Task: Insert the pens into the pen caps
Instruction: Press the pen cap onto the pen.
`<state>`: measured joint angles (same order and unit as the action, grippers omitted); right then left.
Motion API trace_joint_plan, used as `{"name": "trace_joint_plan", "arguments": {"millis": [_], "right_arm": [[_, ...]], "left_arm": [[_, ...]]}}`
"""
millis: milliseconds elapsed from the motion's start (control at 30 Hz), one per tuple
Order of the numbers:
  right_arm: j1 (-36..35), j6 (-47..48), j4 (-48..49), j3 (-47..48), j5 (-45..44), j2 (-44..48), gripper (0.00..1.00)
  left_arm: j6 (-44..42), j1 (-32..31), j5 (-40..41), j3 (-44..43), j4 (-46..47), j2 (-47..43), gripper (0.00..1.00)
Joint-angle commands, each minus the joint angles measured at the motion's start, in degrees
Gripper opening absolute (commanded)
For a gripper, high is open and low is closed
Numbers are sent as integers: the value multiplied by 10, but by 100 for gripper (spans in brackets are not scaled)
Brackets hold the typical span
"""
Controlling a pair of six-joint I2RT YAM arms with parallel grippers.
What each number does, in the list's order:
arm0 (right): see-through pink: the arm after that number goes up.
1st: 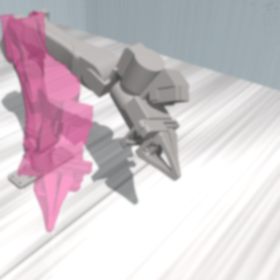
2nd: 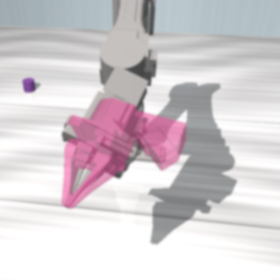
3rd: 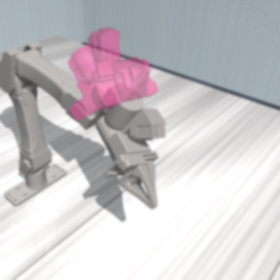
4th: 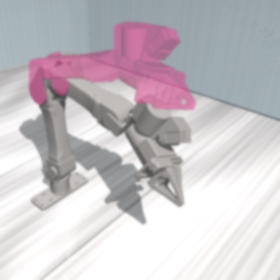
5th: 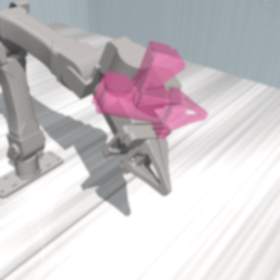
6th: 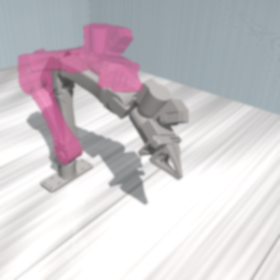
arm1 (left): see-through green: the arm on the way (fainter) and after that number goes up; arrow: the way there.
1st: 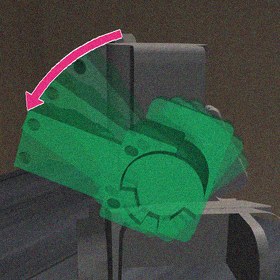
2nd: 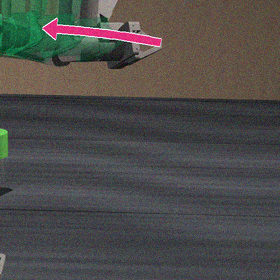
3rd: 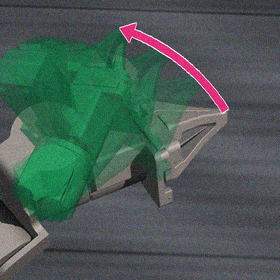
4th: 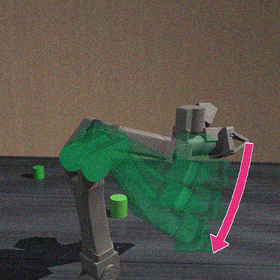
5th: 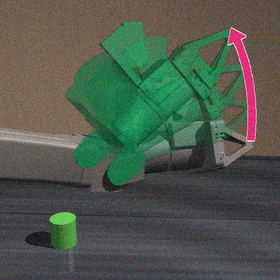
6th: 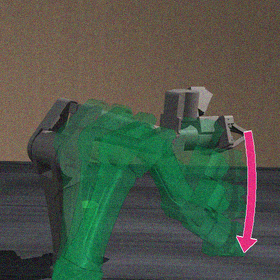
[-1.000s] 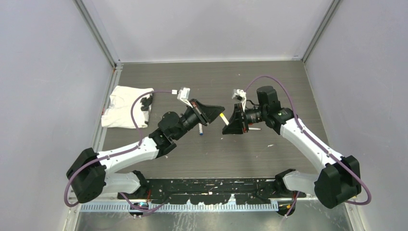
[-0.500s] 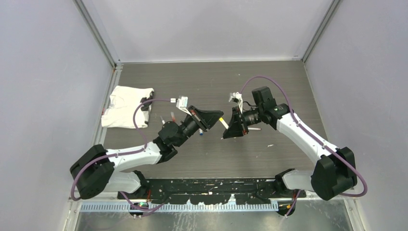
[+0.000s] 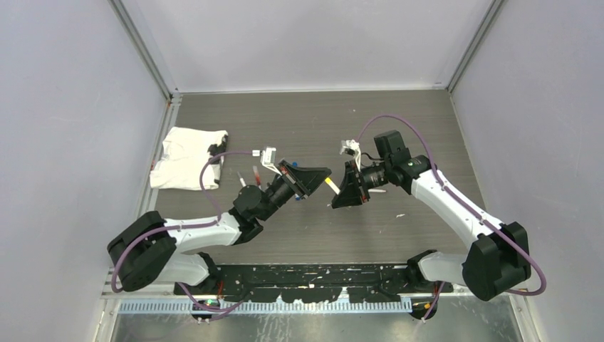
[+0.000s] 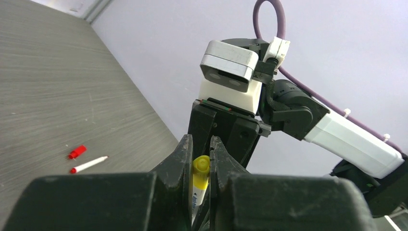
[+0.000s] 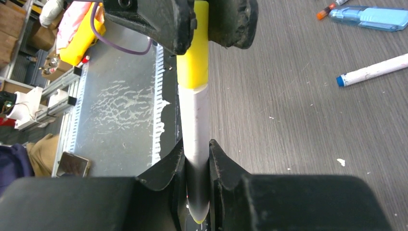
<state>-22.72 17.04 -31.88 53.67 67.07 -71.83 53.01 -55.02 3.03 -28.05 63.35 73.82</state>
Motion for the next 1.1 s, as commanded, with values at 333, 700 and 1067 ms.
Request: {"name": "trace_joint_plan", "arguments": {"millis": [333, 700, 1067], "right_arm": [[25, -77, 146, 18, -162, 34, 1], [-16, -10, 123, 19, -224, 37, 1], [-10, -22, 136, 18, -218, 55, 1]], "left_arm": [[-6, -84, -91, -30, -366, -41, 1], [178, -98, -155, -43, -164, 66, 1], [90, -108, -149, -84, -424, -6, 1]]}}
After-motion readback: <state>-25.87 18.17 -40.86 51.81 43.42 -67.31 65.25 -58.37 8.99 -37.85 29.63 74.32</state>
